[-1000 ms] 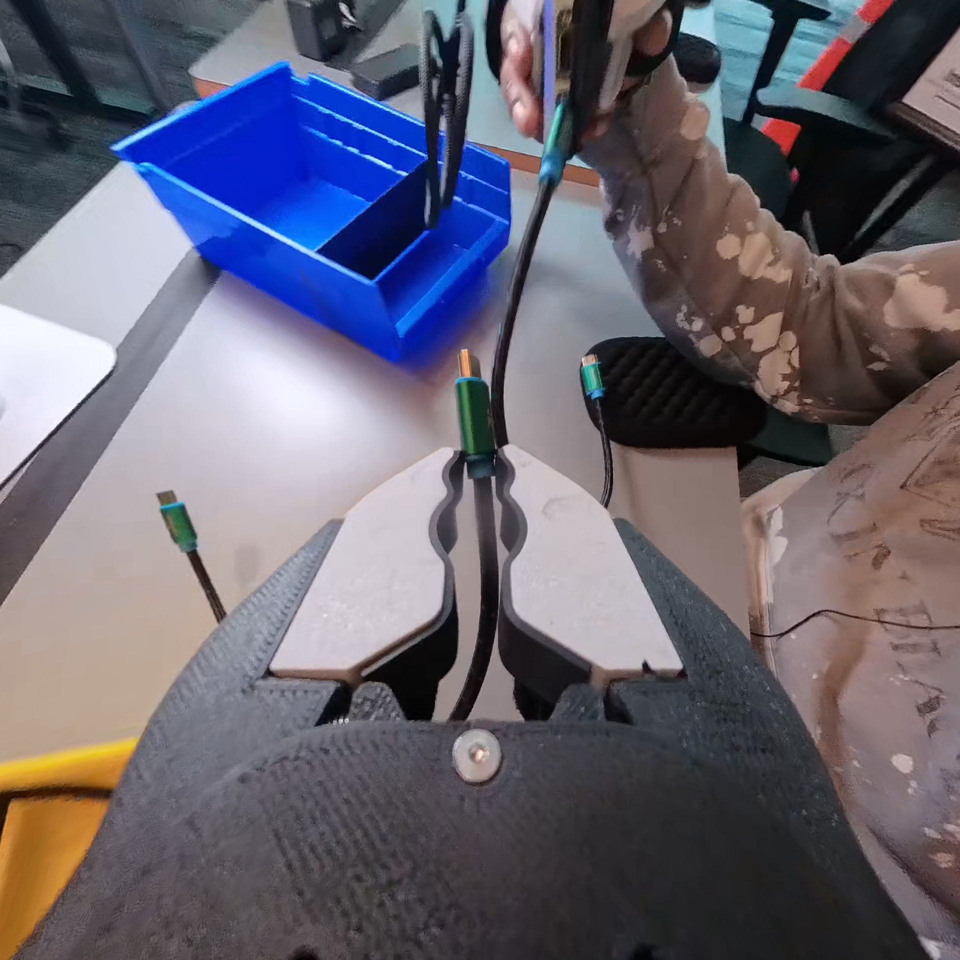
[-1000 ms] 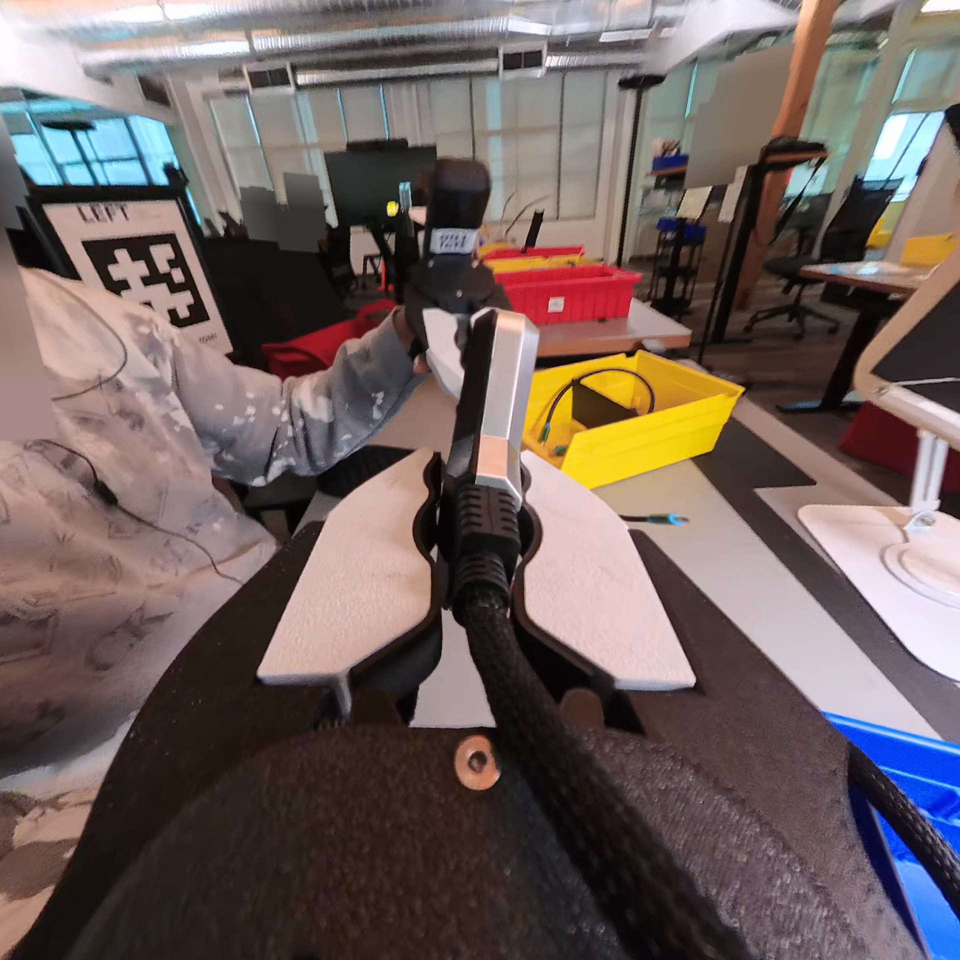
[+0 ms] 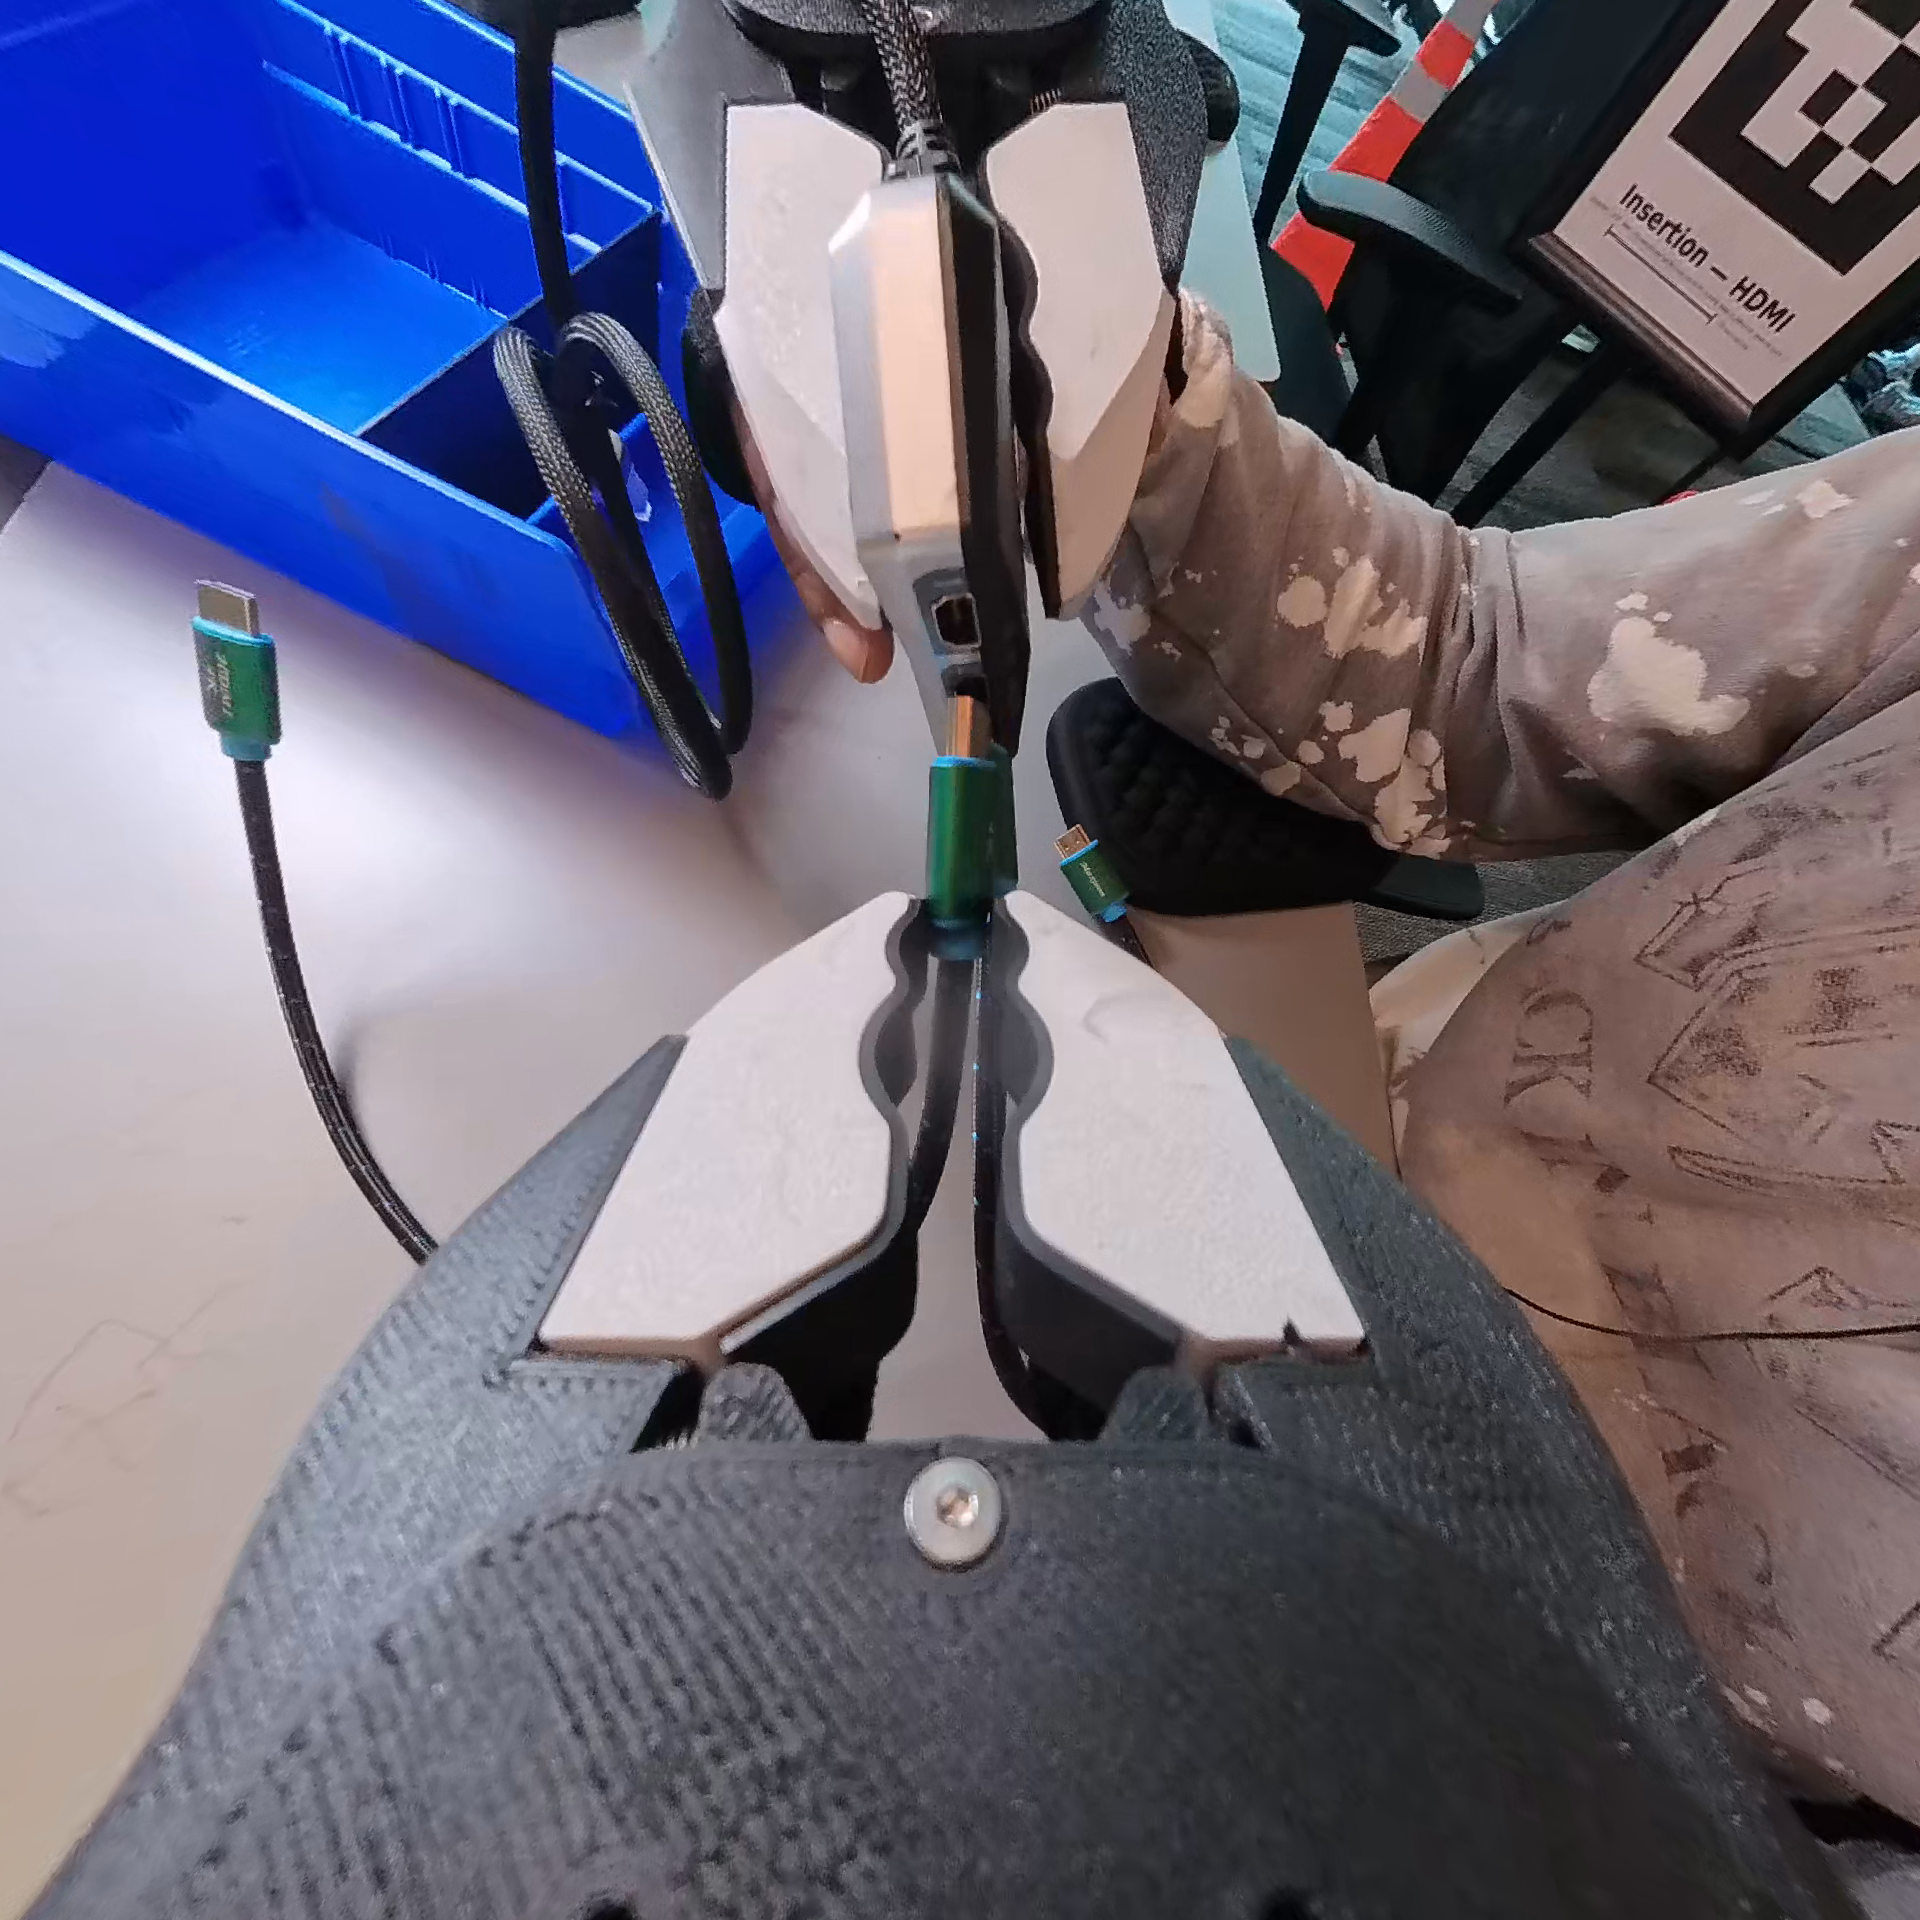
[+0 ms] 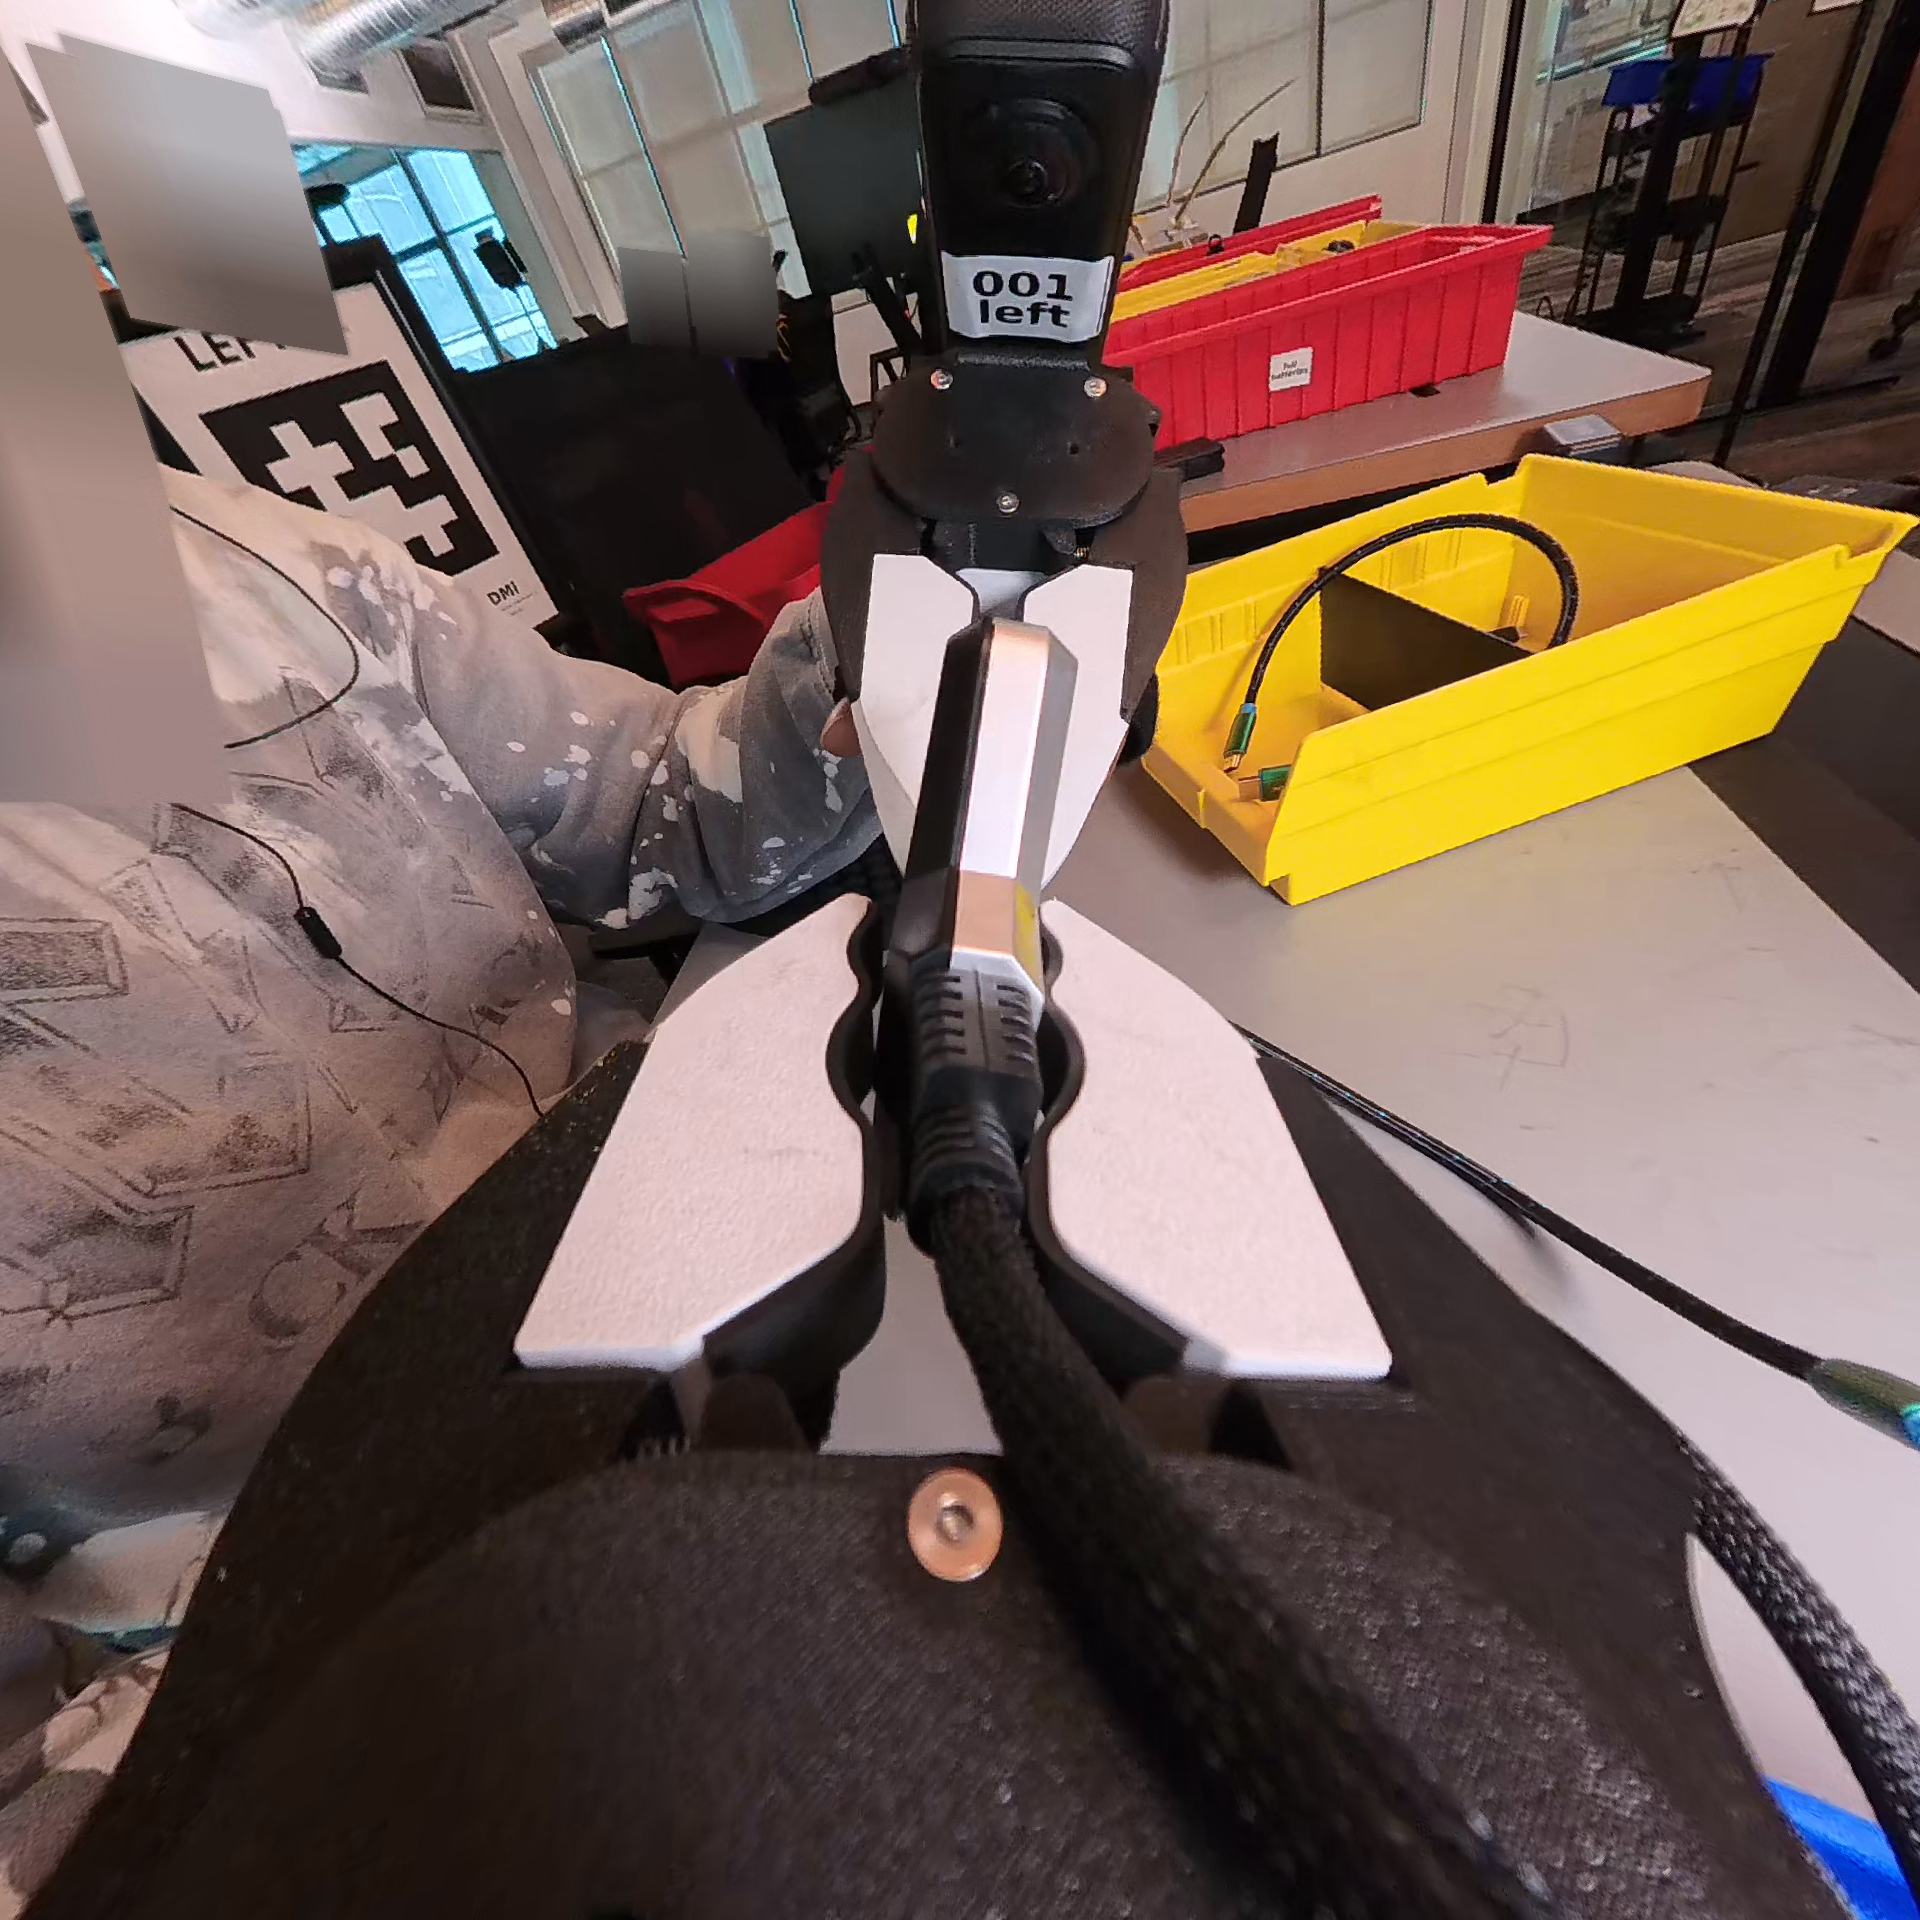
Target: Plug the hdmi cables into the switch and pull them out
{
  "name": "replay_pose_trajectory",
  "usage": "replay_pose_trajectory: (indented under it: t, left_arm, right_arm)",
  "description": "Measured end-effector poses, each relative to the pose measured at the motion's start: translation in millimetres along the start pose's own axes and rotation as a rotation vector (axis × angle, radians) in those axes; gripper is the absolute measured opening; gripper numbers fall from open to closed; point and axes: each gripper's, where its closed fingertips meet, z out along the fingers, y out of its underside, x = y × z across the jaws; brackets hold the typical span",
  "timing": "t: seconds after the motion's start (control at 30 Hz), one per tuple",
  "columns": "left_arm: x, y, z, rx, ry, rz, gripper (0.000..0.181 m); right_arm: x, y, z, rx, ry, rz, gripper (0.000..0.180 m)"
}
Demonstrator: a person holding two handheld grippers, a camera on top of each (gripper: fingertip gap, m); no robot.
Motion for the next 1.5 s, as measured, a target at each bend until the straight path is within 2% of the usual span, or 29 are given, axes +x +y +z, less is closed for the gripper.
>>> replay_pose_trajectory:
  t: [0.1, 0.37, 1.0, 1.27, 1.5]
  left_arm:
    - [2, 5, 0, -0.027, 0.021, -0.012, 0.012]
    - [-3, 23, 6, -0.154, -0.051, 0.013, 0.012]
    - [-3, 13, -7, -0.078, -0.024, -0.002, 0.012]
    - [-3, -9, -18, 0.095, 0.047, -0.043, 0.012]
    - [-10, -28, -28, 0.242, 0.044, -0.061, 0.011]
  right_arm:
    - [0, 3, 2, -0.010, -0.011, 0.012, 0.025]
    - [-3, 15, 14, -0.086, -0.040, 0.037, 0.025]
    - [9, 11, 12, -0.025, -0.005, 0.058, 0.025]
    - [9, 0, 6, 0.050, -0.012, 0.062, 0.025]
    - [17, -17, 0, 0.170, 0.026, 0.073, 0.025]
